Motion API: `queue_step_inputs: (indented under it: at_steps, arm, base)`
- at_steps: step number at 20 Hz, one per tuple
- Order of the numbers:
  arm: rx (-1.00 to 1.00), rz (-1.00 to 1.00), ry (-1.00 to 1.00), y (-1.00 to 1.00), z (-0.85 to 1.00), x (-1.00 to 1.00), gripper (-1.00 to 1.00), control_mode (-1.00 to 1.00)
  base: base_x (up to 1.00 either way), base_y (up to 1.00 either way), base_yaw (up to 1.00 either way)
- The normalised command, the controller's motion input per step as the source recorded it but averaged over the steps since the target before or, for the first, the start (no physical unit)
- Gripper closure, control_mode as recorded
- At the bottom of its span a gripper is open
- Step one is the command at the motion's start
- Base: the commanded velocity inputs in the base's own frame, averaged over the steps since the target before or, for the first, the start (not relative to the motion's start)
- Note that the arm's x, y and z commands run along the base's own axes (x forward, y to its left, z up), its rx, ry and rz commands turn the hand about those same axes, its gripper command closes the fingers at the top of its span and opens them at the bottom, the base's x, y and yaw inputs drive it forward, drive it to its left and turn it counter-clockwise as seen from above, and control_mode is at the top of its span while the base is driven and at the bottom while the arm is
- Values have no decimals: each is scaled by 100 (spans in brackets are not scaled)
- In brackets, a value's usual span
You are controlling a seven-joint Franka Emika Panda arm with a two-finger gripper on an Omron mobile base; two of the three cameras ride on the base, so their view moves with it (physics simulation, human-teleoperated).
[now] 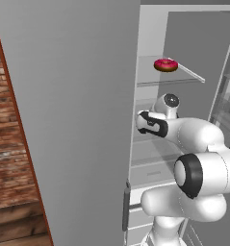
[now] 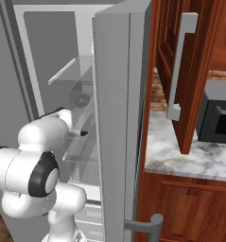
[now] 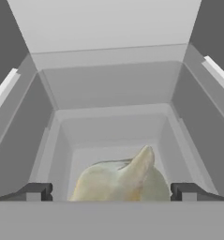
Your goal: Retrieve the bottle and the shaker from the cabinet and place them next to the mixing bowl on the counter. Then add garlic from the fridge to the mixing bowl.
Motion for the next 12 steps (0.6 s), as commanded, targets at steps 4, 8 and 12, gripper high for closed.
queue_step_inputs:
  at_steps: [4, 8, 12]
  arm:
    - [0, 0, 0, -1, 0, 0, -100, -100]
    - [0, 0, 0, 0, 0, 0, -100, -100]
    - [0, 0, 2, 0, -1, -1, -100, -100]
  base:
    - [0, 0, 0]
    - [0, 0, 0]
    - [0, 0, 0]
